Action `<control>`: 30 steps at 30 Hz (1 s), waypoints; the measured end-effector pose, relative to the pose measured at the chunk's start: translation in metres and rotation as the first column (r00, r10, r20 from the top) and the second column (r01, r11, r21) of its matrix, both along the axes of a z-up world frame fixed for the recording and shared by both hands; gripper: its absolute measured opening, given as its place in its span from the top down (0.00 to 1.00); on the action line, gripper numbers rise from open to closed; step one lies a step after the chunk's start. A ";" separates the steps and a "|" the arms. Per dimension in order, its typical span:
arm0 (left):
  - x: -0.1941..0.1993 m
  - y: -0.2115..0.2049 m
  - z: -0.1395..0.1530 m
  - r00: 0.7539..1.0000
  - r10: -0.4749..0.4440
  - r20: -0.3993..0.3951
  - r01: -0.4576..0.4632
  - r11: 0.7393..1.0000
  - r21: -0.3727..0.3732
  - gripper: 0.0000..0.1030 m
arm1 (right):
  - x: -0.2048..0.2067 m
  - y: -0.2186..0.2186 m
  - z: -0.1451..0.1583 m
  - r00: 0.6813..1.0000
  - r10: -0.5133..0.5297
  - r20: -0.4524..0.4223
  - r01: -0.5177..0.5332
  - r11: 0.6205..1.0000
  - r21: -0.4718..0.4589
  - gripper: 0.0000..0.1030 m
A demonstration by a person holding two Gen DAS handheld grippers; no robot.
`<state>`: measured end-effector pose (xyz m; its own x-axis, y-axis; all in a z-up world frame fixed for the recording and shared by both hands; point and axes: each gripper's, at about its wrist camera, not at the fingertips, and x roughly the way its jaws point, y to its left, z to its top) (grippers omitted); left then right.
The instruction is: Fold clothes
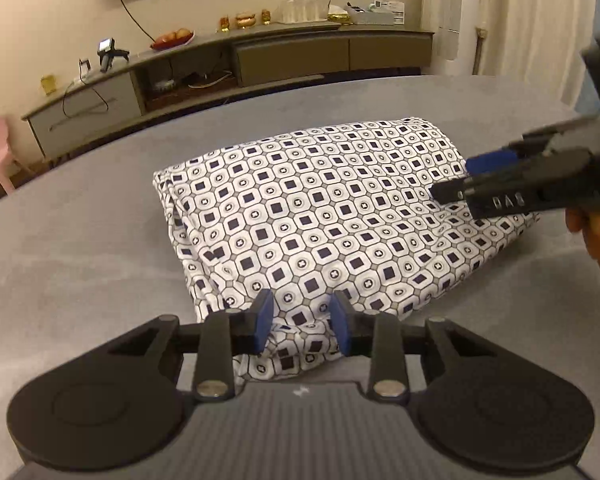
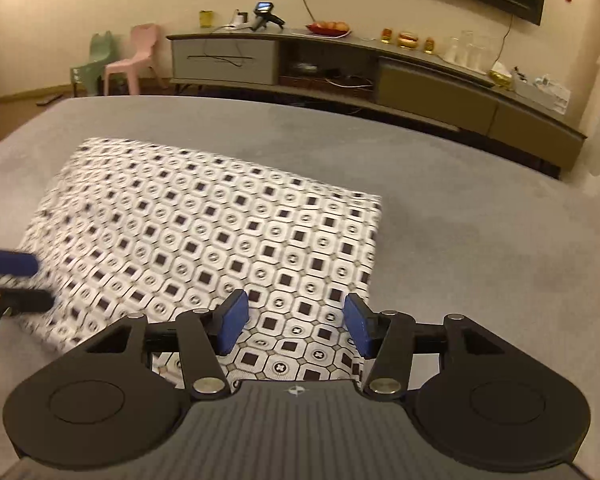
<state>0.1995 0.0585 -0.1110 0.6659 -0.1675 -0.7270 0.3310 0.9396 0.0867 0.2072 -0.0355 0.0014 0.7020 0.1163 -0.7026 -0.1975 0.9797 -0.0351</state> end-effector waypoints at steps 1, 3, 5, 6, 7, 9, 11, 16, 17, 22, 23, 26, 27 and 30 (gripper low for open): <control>0.000 0.001 0.000 1.000 0.008 -0.002 -0.008 1.000 -0.008 0.68 | -0.005 -0.002 0.003 1.000 0.004 0.001 -0.004 1.000 0.000 0.47; -0.002 0.006 0.002 1.000 0.020 -0.011 -0.020 1.000 -0.024 0.68 | -0.014 -0.006 0.010 1.000 0.011 0.002 -0.011 1.000 -0.001 0.47; -0.008 0.009 0.009 0.999 0.030 -0.025 -0.031 0.999 -0.038 0.58 | -0.024 -0.011 0.016 1.000 0.018 0.003 -0.018 1.000 -0.002 0.47; -0.015 0.009 0.014 0.999 0.040 -0.026 -0.041 0.998 -0.047 0.46 | -0.028 -0.013 0.019 1.000 0.021 0.004 -0.021 1.000 -0.003 0.47; -0.023 0.009 0.020 0.999 0.043 -0.021 -0.044 0.997 -0.058 0.35 | -0.033 -0.015 0.022 1.000 0.025 0.005 -0.025 1.000 -0.003 0.47; -0.036 0.007 0.033 0.999 0.044 -0.006 -0.045 0.996 -0.078 0.24 | -0.043 -0.019 0.029 0.999 0.032 0.006 -0.032 0.999 -0.004 0.41; -0.049 0.005 0.042 0.997 0.078 0.002 -0.078 0.992 -0.103 0.14 | -0.067 -0.022 0.035 0.999 0.053 0.008 -0.053 0.999 -0.007 0.26; -0.071 -0.003 0.046 0.977 0.211 -0.013 -0.210 0.962 -0.173 0.05 | -0.120 -0.031 0.031 0.999 0.027 0.031 -0.026 1.000 -0.011 0.16; -0.075 -0.004 0.046 0.972 0.235 -0.015 -0.234 0.954 -0.187 0.05 | -0.121 -0.033 0.029 1.000 0.002 0.030 -0.002 1.000 0.006 0.16; -0.098 -0.016 0.046 0.957 0.285 0.049 -0.270 0.941 -0.204 0.00 | -0.120 -0.034 0.028 0.999 -0.042 0.028 0.040 0.997 0.069 0.16; -0.100 -0.018 0.046 0.957 0.287 0.049 -0.272 0.939 -0.210 0.00 | -0.120 -0.033 0.026 0.999 -0.041 0.025 0.039 0.997 0.068 0.16; -0.105 -0.023 0.044 0.956 0.291 0.038 -0.275 0.932 -0.235 0.00 | -0.120 -0.030 0.021 0.999 -0.038 0.015 0.037 0.997 0.064 0.16; -0.106 -0.025 0.044 0.956 0.292 0.033 -0.276 0.930 -0.241 0.00 | -0.120 -0.029 0.019 0.999 -0.037 0.011 0.036 0.997 0.063 0.16; -0.106 -0.033 0.043 0.956 0.293 0.028 -0.277 0.928 -0.249 0.00 | -0.120 -0.027 0.015 0.999 -0.034 0.003 0.034 0.998 0.056 0.16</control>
<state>0.0931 0.0258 -0.0685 0.7549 -0.1276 -0.6434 0.0477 0.9890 -0.1402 0.0867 -0.0630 0.0163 0.7088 0.1316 -0.6931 -0.1643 0.9862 0.0192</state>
